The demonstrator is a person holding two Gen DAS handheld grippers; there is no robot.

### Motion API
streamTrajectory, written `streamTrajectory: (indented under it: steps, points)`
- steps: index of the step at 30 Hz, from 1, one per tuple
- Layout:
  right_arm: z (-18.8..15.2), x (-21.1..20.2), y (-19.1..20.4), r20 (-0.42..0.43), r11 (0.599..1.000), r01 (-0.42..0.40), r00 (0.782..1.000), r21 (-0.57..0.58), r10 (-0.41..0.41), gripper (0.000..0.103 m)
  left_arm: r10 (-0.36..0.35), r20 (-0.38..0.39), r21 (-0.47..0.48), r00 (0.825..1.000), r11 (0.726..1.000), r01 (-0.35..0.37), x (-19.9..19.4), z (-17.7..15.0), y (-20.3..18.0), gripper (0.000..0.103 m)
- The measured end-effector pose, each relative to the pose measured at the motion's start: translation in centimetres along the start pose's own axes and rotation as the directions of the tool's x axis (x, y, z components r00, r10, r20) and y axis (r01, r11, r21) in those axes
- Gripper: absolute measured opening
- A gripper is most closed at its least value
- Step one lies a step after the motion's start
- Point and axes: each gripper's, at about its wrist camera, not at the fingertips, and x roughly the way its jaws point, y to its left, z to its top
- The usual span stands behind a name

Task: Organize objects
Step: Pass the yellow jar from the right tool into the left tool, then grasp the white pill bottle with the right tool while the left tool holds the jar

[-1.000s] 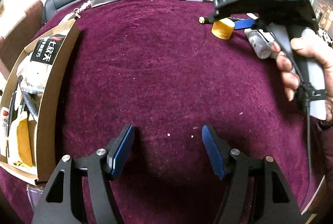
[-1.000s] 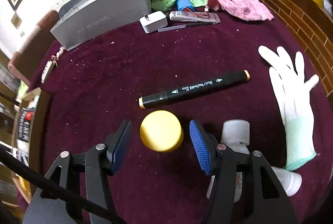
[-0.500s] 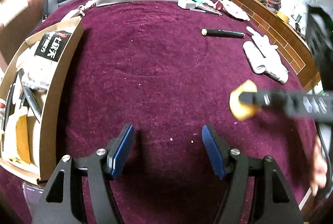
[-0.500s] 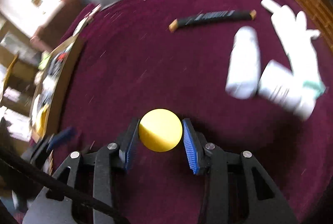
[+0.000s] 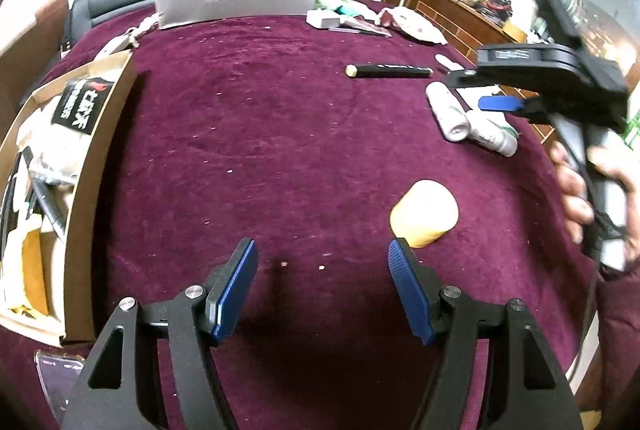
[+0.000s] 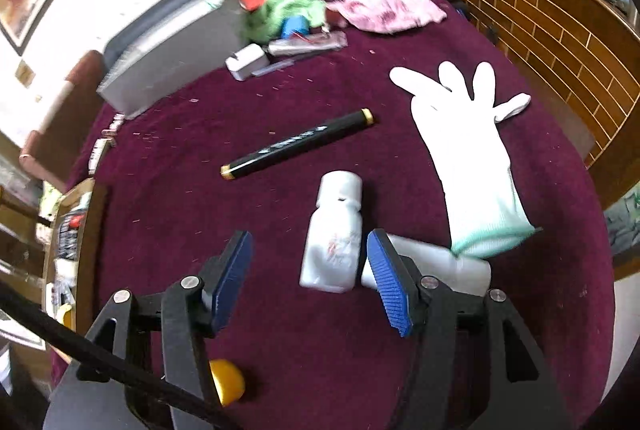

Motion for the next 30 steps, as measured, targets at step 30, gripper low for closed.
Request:
streamTrajectory:
  steps: [30]
  points:
    - [-4.7,0.0,0.3,-0.076,0.995,-0.104,0.992,-0.011,0.103,0.032,-0.052,0.054,0.311,0.997,0.950,0.033,2.5,1.4,-6.0,0.068]
